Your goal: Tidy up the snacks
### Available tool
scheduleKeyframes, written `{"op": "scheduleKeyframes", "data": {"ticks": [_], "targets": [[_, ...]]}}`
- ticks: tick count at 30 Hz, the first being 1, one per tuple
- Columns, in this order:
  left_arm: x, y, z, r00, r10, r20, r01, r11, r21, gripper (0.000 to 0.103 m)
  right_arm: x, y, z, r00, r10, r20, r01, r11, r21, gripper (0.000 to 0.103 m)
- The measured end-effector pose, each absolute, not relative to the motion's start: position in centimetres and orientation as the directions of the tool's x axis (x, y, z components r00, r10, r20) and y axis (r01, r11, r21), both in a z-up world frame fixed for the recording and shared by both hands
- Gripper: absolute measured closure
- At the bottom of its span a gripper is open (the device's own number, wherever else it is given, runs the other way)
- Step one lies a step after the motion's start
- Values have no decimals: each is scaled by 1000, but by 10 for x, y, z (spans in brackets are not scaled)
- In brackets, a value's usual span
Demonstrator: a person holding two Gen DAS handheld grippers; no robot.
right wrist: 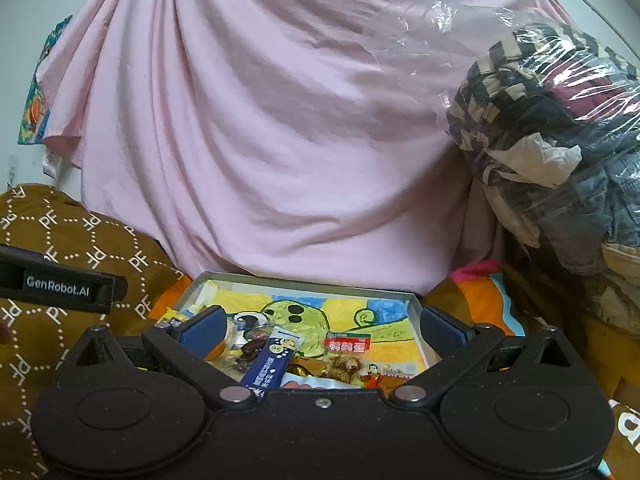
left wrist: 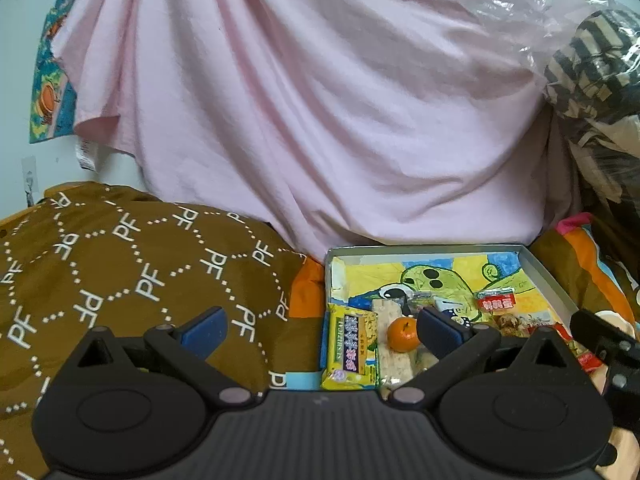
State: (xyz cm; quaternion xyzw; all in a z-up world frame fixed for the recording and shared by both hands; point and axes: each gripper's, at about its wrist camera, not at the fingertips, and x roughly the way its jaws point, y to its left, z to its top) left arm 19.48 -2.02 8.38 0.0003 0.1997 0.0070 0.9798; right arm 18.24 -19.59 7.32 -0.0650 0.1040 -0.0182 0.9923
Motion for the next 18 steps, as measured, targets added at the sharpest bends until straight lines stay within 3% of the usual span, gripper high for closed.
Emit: {"op": "scheduleKeyframes", "data": {"ticks": [18], "targets": [[128, -5, 89, 927, 22, -375, -39, 999, -38, 0, 128, -197, 86, 981, -42, -192, 27, 996, -81, 1]]}}
